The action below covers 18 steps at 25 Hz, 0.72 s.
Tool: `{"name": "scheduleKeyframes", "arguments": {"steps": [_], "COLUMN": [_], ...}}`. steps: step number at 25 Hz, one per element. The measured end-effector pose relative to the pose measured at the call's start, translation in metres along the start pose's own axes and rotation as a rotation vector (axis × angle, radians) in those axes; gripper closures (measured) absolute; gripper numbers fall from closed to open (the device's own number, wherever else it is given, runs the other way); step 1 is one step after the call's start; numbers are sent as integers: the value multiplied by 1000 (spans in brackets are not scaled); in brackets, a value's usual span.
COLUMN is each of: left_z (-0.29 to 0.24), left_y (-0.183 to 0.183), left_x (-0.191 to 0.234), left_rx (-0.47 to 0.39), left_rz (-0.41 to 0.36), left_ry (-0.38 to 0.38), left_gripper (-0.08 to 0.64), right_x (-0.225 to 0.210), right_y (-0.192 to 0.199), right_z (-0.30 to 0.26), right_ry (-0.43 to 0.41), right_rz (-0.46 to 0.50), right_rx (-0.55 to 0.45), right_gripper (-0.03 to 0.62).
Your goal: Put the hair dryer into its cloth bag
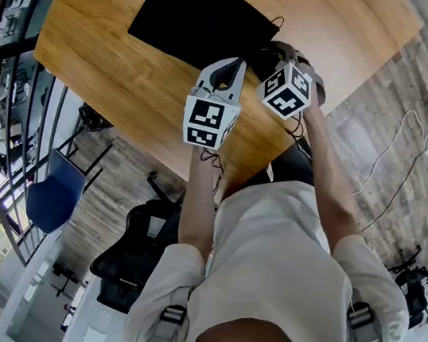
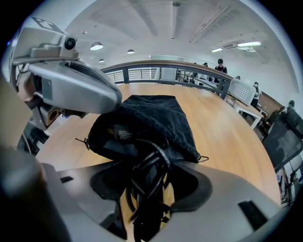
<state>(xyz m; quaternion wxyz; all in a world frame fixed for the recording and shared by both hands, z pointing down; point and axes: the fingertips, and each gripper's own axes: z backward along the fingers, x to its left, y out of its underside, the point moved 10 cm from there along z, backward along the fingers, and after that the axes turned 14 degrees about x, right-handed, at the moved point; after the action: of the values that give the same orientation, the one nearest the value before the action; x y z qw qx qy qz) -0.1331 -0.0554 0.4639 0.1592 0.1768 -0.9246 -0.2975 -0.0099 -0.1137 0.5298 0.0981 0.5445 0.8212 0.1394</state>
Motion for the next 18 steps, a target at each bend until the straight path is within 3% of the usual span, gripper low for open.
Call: {"name": "scheduleKeyframes", "arguments": {"steps": [18], "left_z": [2], "left_y": [-1], "left_x": [-1], "left_rx": [-3], "left_rz": [-7], "left_ry": [-3], "left_gripper": [543], "right_x": [4], "right_y": [10], "right_z": [15], "right_ry": [23], "right_rz": [49], "right_rx": [-45], "right_gripper": [296]}}
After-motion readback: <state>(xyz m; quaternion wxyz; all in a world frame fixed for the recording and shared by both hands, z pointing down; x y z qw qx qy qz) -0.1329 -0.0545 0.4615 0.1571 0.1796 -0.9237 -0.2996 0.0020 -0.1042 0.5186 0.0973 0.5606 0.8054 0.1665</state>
